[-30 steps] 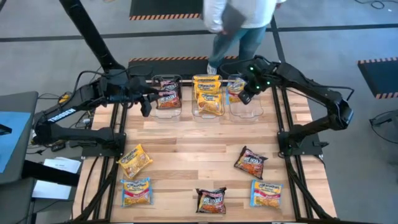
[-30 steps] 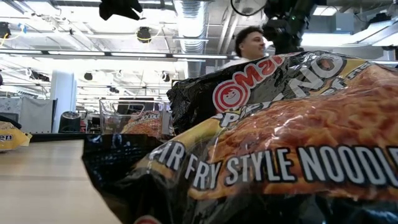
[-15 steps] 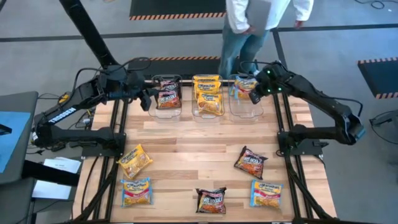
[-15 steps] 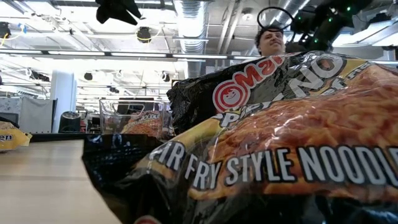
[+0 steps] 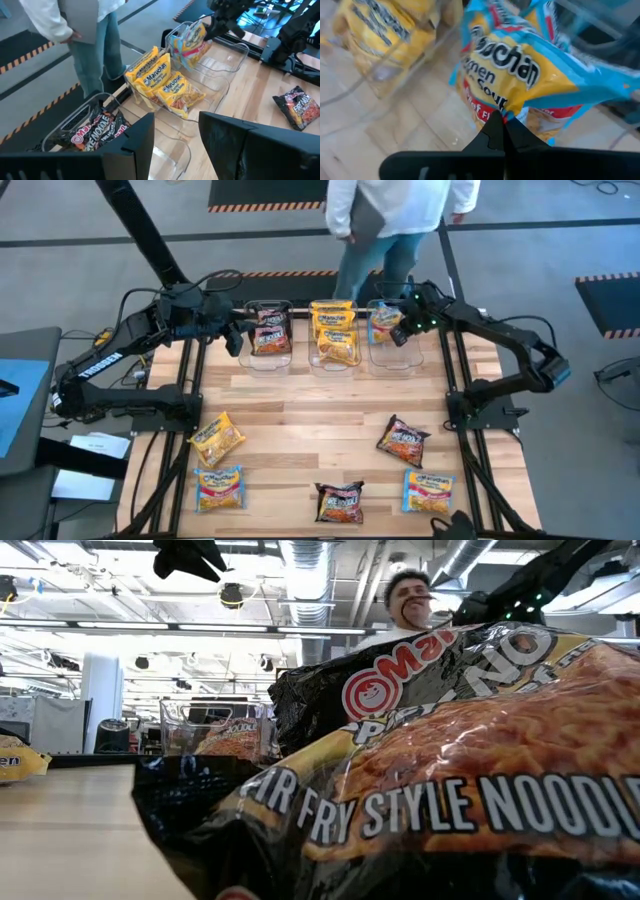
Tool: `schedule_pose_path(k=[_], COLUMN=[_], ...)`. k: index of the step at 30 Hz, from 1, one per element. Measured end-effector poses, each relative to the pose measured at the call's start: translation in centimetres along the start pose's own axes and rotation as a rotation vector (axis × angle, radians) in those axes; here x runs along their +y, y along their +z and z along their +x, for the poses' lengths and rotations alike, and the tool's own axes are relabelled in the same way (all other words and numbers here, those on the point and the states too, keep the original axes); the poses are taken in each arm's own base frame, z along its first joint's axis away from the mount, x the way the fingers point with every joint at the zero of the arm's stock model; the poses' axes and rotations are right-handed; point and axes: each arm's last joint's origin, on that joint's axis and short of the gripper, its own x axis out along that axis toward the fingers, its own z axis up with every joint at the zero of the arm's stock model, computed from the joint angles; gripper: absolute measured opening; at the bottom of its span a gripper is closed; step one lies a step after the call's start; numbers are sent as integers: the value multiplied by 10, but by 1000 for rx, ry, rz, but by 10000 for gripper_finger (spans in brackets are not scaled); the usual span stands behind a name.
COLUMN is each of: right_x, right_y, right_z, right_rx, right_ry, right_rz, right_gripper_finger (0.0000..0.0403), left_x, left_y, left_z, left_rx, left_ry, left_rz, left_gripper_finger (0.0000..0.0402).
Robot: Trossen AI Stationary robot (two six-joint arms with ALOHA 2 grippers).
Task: Sort Maruchan noodles
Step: Put the blue noodle pack into the right transparent bin
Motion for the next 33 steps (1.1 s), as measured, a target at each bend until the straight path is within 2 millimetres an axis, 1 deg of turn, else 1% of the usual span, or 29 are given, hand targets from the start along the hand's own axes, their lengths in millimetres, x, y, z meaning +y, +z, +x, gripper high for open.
schedule_pose_path(k=[7,10,14,25,30,33], right_x=[-5,-6,-7,-7,-5,-4], right_y=[-1,-2,-4,-7,-9,-7], right_z=[24,29,33,32,23,14], right_rx=[51,65,82,113,124,96], right_ry=[-31,-32,-36,-45,-41,-40], right_rz=[41,61,112,167,172,189], right_gripper_finger=[4,11,31,110,138,148], left_x=[0,0,0,0,0,0], left_y=[0,0,0,0,0,0], left_z=[0,0,0,0,0,0], left_rx=[0,0,-1,-2,-1,-1], left_ry=[3,3,10,16,16,16], left_rz=[0,0,0,-20,-25,-25], left_gripper_finger=[141,141,141,141,141,141])
